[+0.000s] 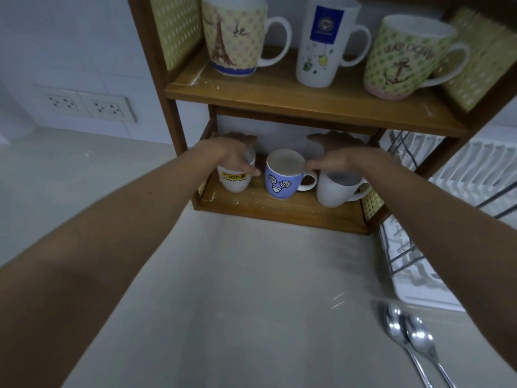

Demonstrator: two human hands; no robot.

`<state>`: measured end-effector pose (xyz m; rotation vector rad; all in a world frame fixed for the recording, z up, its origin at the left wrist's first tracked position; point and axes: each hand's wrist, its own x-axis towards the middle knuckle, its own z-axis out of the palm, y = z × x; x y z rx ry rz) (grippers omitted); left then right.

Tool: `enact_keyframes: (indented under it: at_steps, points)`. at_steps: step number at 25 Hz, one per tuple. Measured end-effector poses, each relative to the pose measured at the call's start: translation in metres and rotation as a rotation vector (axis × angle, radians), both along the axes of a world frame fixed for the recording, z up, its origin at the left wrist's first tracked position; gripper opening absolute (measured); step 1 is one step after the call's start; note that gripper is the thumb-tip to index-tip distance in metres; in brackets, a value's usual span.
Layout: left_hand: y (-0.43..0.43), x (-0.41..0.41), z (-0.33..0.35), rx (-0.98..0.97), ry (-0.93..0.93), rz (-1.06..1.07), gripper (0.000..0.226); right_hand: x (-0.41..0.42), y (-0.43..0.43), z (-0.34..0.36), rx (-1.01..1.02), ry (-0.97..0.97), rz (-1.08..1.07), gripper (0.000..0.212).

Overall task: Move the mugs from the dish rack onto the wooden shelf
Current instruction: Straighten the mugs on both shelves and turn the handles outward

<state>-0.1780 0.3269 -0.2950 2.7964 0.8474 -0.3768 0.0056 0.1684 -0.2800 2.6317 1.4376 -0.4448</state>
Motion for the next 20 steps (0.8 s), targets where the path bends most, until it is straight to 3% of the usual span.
enact_keyframes:
  at_steps: [2,6,10,20]
  points:
    - [0.004,-0.008,0.001,0.015,0.059,0.008,0.089,-0.021,0.015,-0.002,0.007,-0.014,0.088,0.099]
    - [0.006,-0.006,-0.004,0.062,-0.005,0.013,0.085,-0.045,0.037,-0.017,-0.033,-0.111,0.147,0.084]
    - [0.012,-0.009,-0.009,0.062,-0.048,0.042,0.084,-0.043,0.041,-0.017,0.006,-0.016,0.144,0.072]
    - [0.012,-0.01,-0.007,0.021,-0.047,0.034,0.083,-0.034,0.045,-0.027,0.045,-0.029,0.181,0.083]
